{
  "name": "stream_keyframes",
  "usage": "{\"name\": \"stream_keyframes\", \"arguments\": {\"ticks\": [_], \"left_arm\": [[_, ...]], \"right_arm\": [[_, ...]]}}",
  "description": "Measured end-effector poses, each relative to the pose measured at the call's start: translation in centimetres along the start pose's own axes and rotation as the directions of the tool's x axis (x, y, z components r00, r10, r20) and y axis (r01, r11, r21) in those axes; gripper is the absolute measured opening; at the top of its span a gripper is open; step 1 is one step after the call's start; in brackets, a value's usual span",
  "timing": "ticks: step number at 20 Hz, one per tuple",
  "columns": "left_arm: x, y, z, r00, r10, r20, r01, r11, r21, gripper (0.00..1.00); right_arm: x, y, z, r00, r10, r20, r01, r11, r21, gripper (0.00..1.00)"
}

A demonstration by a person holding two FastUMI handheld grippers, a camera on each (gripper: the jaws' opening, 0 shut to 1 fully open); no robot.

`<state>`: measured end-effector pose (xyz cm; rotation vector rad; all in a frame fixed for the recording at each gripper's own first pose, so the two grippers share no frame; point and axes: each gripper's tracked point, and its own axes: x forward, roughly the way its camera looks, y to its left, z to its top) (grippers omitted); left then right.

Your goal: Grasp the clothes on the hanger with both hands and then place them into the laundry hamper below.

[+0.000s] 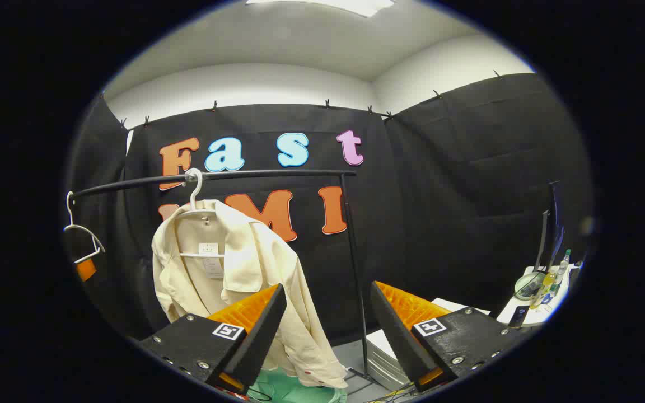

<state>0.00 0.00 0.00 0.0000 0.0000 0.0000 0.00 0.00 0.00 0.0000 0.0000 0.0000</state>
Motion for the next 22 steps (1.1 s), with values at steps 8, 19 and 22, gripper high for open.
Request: {"name": "stream_keyframes", "arguments": {"ticks": [8,19,22], "left_arm": [[-2.0,1.7,-0.7,0.999,0.023,-0.025,-0.024,0.999,-0.032,0.96],[-2.1,1.5,-1.4,0.999,0.014,-0.051,-0.016,0.999,-0.039,0.96],[-2.1,1.7,-2.0,0.997,0.02,-0.072,-0.023,0.999,-0.033,0.97]], "right_arm": [[-2.5,0.7,0.1,1.0,0.009,-0.001,-0.009,0.999,-0.036,0.94],[-2.6,2.3,-2.5,0.998,0.016,-0.058,-0.018,0.999,-0.04,0.95],[-2.0,4.1,-4.0,0.995,0.046,-0.094,-0.049,0.998,-0.032,0.94]]}}
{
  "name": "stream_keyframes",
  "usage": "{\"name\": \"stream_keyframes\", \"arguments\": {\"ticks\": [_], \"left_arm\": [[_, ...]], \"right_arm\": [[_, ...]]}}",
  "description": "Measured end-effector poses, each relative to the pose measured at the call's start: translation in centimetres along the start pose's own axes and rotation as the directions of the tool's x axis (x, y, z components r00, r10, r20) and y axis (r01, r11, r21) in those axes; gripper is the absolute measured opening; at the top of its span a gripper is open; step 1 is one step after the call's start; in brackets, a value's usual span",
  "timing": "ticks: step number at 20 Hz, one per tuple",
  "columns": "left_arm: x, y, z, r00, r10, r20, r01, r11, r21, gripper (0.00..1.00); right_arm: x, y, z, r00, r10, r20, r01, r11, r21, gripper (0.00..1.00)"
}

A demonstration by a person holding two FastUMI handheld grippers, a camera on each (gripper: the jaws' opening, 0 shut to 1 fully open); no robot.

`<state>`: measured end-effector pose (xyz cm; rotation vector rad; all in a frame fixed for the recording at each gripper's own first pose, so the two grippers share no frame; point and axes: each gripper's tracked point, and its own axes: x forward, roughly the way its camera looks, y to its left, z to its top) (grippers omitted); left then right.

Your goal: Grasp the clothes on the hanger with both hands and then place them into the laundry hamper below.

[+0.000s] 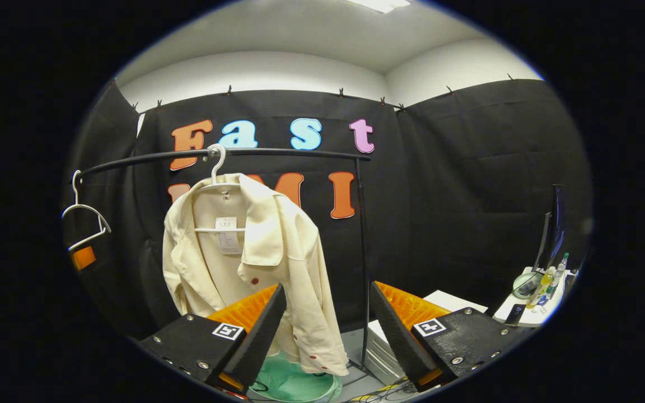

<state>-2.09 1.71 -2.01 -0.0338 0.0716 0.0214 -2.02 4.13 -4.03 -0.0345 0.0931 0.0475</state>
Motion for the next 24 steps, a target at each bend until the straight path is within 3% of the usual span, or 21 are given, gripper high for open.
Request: {"name": "stream_keyframes", "arguments": {"ticks": [2,3,13,24], "left_arm": [[-0.1,0.3,-0.1,1.0,0.008,-0.004,-0.008,1.0,0.003,0.93],[-0.2,0.5,-0.2,1.0,0.015,-0.006,-0.015,1.0,0.004,0.96],[0.0,3.1,-0.8,0.997,0.073,-0.013,-0.073,0.997,0.0,0.96],[2.3,5.2,-2.6,0.994,0.094,-0.061,-0.093,0.996,0.01,0.97]], "right_arm": [[0.7,1.5,-0.8,0.999,0.028,-0.016,-0.028,1.0,0.006,0.95],[1.1,2.3,-1.2,0.999,0.04,-0.025,-0.04,0.999,0.005,0.95],[6.2,8.3,-5.1,0.989,0.108,-0.096,-0.11,0.994,-0.016,0.95],[14.2,11.8,-7.2,0.988,0.074,-0.135,-0.075,0.997,-0.004,0.95]]}}
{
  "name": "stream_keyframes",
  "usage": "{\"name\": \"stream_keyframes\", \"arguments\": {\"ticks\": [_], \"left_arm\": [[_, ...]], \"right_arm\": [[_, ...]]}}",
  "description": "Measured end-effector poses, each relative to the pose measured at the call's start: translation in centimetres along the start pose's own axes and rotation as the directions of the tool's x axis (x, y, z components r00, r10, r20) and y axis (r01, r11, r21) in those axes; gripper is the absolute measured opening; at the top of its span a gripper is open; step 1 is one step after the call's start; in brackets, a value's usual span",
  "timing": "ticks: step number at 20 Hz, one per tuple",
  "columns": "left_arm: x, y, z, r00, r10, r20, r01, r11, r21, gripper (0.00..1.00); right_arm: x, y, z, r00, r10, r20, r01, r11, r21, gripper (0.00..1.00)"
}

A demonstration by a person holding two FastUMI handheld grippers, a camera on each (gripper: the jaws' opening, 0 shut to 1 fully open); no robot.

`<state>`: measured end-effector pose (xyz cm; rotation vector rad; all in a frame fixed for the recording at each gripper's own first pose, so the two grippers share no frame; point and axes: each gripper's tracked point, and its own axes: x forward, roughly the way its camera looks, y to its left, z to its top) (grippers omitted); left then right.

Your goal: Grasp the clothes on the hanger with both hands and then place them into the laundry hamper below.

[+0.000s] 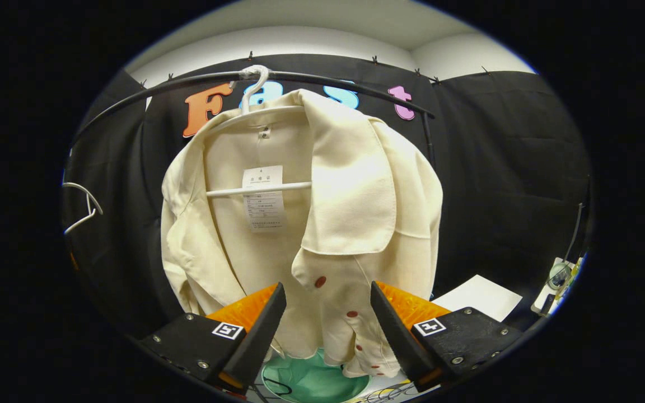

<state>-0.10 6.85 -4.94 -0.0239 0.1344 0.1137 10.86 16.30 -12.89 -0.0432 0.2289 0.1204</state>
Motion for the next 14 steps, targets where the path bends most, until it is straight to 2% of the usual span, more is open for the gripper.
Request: {"name": "stream_keyframes", "arguments": {"ticks": [1,2,5,7,9,10,11,12,13,14], "left_arm": [[0.4,0.1,0.1,1.0,0.001,-0.001,-0.001,1.0,0.002,0.93],[0.7,0.2,0.2,1.0,0.002,0.0,-0.002,1.0,0.004,0.96],[1.7,0.0,0.2,1.0,0.002,-0.009,-0.001,1.0,0.012,0.96],[2.2,-0.6,0.3,1.0,0.001,-0.016,-0.001,1.0,0.014,1.0],[2.7,-1.7,0.4,1.0,-0.006,-0.022,0.007,1.0,0.015,1.0],[2.9,-2.3,0.4,1.0,-0.01,-0.024,0.01,1.0,0.015,0.94],[3.0,-3.2,0.5,1.0,-0.014,-0.025,0.015,1.0,0.014,0.93],[3.2,-4.1,0.7,1.0,-0.024,-0.021,0.024,1.0,0.011,0.94],[3.4,-5.1,0.8,0.999,-0.034,-0.016,0.035,0.999,0.012,1.0],[3.6,-6.1,0.8,0.999,-0.044,-0.015,0.044,0.999,0.015,1.0]], "right_arm": [[0.7,-0.1,0.3,1.0,-0.01,0.004,0.01,1.0,0.002,0.95],[1.4,-0.3,0.7,1.0,-0.023,0.013,0.022,1.0,0.002,0.95],[3.1,-1.2,1.5,0.998,-0.052,0.027,0.052,0.999,0.0,0.95],[3.7,-1.6,1.8,0.999,-0.045,0.023,0.044,0.999,0.021,0.92],[3.9,-2.4,1.9,0.999,-0.036,0.019,0.035,0.999,0.037,0.82],[3.9,-2.9,2.1,0.999,-0.027,0.018,0.026,0.999,0.041,0.72],[3.7,-3.2,2.3,1.0,-0.017,0.016,0.016,0.999,0.044,0.65],[3.6,-3.5,2.4,1.0,-0.006,0.02,0.005,0.999,0.047,0.52],[3.5,-3.8,2.7,1.0,0.004,0.024,-0.005,0.999,0.05,0.46],[3.4,-4.1,2.8,1.0,0.016,0.022,-0.017,0.998,0.056,0.35]]}}
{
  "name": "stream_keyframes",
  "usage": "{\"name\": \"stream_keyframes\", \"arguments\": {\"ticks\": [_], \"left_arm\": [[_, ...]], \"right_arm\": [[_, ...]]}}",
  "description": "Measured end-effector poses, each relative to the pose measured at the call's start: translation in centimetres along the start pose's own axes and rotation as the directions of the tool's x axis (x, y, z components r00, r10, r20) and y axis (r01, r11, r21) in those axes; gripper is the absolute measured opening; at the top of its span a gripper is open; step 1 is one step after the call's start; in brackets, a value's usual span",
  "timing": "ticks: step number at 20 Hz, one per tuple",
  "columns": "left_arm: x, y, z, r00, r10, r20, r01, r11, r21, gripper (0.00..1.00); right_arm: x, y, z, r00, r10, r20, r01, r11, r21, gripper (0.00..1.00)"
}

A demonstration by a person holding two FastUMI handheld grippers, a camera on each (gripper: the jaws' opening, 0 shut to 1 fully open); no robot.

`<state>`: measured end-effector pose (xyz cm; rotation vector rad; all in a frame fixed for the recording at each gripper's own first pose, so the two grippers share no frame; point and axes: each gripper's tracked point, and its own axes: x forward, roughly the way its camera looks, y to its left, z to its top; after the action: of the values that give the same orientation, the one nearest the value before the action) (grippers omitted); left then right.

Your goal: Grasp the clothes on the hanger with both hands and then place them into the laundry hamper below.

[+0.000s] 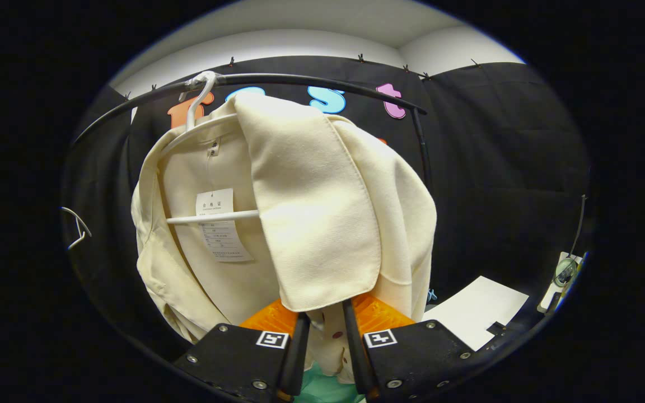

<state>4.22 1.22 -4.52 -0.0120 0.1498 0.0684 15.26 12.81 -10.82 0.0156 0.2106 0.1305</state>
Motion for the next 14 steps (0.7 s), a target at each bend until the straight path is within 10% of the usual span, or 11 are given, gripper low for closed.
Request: {"name": "stream_keyframes", "arguments": {"ticks": [7,14], "left_arm": [[1.5,-7.7,-1.6,0.997,-0.075,-0.016,0.075,0.997,-0.019,1.0],[4.8,-13.5,-2.9,0.993,-0.115,-0.024,0.114,0.993,-0.017,0.97]], "right_arm": [[-1.4,-0.3,0.0,0.993,0.121,-0.003,-0.121,0.992,-0.035,0.05],[-2.4,-1.3,0.3,0.985,0.171,0.007,-0.171,0.985,-0.038,0.01]]}}
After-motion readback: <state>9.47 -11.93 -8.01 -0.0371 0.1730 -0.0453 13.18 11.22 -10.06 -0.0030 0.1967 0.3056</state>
